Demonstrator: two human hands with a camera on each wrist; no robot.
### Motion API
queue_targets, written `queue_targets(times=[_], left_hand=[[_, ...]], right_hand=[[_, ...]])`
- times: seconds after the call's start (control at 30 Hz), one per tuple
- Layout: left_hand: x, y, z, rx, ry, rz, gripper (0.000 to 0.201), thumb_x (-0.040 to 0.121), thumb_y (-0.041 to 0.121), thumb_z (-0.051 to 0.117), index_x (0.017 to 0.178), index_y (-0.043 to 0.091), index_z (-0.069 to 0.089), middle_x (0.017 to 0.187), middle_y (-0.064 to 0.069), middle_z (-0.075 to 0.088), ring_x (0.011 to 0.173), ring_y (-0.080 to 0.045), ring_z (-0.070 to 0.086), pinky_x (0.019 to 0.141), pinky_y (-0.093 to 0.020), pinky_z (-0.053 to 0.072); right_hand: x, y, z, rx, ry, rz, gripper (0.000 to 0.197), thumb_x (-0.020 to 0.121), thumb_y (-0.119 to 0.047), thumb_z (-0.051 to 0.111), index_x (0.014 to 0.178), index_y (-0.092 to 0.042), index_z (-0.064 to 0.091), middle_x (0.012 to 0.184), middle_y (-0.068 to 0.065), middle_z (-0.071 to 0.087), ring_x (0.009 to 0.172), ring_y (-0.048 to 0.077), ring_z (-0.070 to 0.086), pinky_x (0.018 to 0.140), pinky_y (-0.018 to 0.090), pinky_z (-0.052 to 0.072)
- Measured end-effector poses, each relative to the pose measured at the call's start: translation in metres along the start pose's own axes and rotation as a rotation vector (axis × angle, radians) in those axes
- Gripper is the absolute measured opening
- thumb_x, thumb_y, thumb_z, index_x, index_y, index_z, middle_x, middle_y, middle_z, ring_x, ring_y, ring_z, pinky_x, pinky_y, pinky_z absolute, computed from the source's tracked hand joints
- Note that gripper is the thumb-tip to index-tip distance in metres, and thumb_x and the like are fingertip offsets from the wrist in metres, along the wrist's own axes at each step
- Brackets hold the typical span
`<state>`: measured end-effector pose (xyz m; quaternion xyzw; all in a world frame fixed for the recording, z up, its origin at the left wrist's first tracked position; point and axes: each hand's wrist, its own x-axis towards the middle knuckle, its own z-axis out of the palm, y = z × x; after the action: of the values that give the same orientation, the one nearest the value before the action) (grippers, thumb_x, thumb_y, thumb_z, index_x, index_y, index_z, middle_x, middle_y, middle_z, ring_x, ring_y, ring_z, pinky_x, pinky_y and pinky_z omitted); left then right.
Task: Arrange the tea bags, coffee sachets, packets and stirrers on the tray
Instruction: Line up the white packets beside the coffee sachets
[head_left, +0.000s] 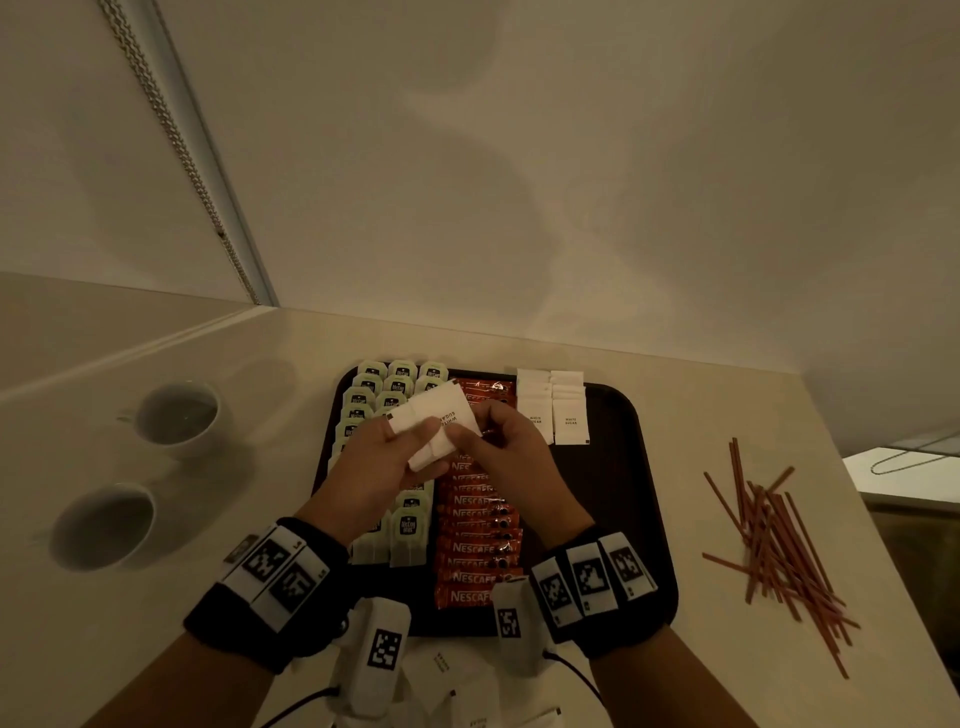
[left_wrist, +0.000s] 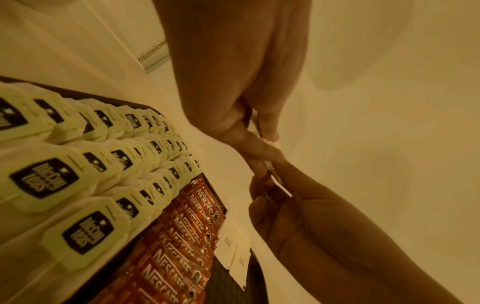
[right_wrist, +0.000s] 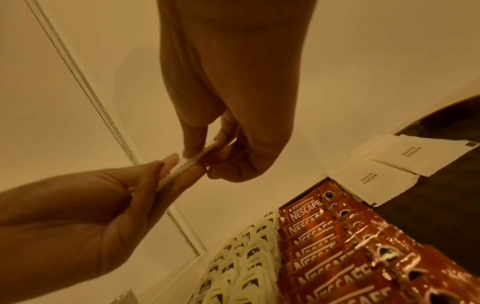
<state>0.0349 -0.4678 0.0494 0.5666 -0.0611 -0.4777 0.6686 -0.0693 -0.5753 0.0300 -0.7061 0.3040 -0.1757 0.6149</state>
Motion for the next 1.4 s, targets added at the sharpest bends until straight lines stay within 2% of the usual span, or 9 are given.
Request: queue_targets(times=[0.2,0.37,0.6,0.7,0.83,0.97,1.1,1.27,1.4], left_hand=[[0.003,0.002,-0.009,-0.043,0.108,-0.042,0.017,0.095,0.02,0.053,0.109,0.011,0.06,0.104,-0.012,0.066,0.087,-0.027,0.069,0.057,-0.025,0.058],[-0.002,0.004,-0.008,0.126,-0.071,-0.044,0.019,0.09,0.021,0.059,0.108,0.019,0.064,0.106,-0.005,0.069,0.094,-0.018,0.067,0.064,-0.025,0.057],[0.001,-0.004,-0.004,0.149,0.022,0.032,0.025,0.085,0.005,0.065,0.109,0.014,0.063,0.097,-0.003,0.07,0.072,-0.008,0.07,0.053,-0.02,0.054],[0.003,-0.007,-0.005,0.124,0.007,-0.015,0.02,0.088,0.008,0.062,0.105,0.017,0.063,0.107,-0.01,0.068,0.087,-0.018,0.069,0.056,-0.021,0.055],[0.009,-0.01,-0.012,-0.037,0.136,-0.134,0.017,0.094,0.006,0.051,0.109,0.011,0.057,0.124,-0.02,0.055,0.108,-0.04,0.058,0.052,-0.026,0.057],[0.012,-0.011,-0.023,-0.092,0.162,-0.138,0.015,0.094,0.004,0.049,0.097,0.016,0.058,0.127,-0.02,0.05,0.112,-0.045,0.055,0.049,-0.026,0.056],[0.014,-0.01,-0.024,-0.102,0.171,-0.166,0.015,0.093,0.005,0.05,0.103,0.014,0.057,0.129,-0.018,0.05,0.113,-0.044,0.055,0.049,-0.026,0.055],[0.014,-0.009,-0.024,-0.09,0.165,-0.168,0.016,0.093,0.004,0.05,0.102,0.015,0.058,0.13,-0.018,0.05,0.112,-0.044,0.055,0.049,-0.025,0.055],[0.013,-0.007,-0.025,-0.113,0.188,-0.165,0.024,0.093,0.002,0.049,0.116,0.009,0.054,0.119,-0.016,0.053,0.09,-0.039,0.063,0.047,-0.025,0.055]], right_hand=[[0.004,-0.011,-0.014,0.183,-0.022,0.106,0.012,0.091,-0.013,0.058,0.102,-0.015,0.063,0.112,0.015,0.061,0.098,0.033,0.062,0.08,0.046,0.056],[0.007,-0.029,-0.025,-0.124,-0.117,-0.076,0.03,0.084,-0.003,0.063,0.108,-0.02,0.06,0.11,0.004,0.061,0.093,0.016,0.062,0.068,0.019,0.054],[-0.002,-0.022,-0.024,-0.022,-0.027,0.055,0.022,0.083,-0.016,0.07,0.103,-0.018,0.062,0.096,0.0,0.069,0.088,0.014,0.067,0.072,0.025,0.056],[-0.01,-0.011,-0.024,0.085,-0.04,0.105,0.012,0.087,-0.011,0.063,0.099,-0.012,0.063,0.093,0.0,0.067,0.084,0.014,0.067,0.074,0.026,0.056],[-0.005,0.008,-0.05,0.218,0.172,0.22,0.014,0.092,-0.007,0.055,0.102,-0.013,0.062,0.108,0.002,0.064,0.097,0.018,0.065,0.078,0.027,0.056],[0.012,0.047,-0.086,-0.067,0.421,0.329,0.023,0.093,-0.006,0.054,0.116,-0.009,0.058,0.12,0.009,0.059,0.095,0.015,0.06,0.072,0.023,0.055],[0.02,0.077,-0.093,-0.223,0.404,0.426,0.02,0.091,-0.012,0.058,0.111,-0.015,0.061,0.117,0.006,0.062,0.097,0.016,0.061,0.085,0.038,0.056],[0.025,0.088,-0.084,-0.22,0.448,0.441,0.017,0.089,-0.01,0.061,0.105,-0.013,0.062,0.111,0.005,0.063,0.096,0.018,0.061,0.085,0.039,0.055],[0.027,0.092,-0.079,-0.223,0.489,0.435,0.014,0.087,-0.011,0.063,0.1,-0.015,0.061,0.108,0.005,0.063,0.099,0.019,0.06,0.087,0.04,0.055]])
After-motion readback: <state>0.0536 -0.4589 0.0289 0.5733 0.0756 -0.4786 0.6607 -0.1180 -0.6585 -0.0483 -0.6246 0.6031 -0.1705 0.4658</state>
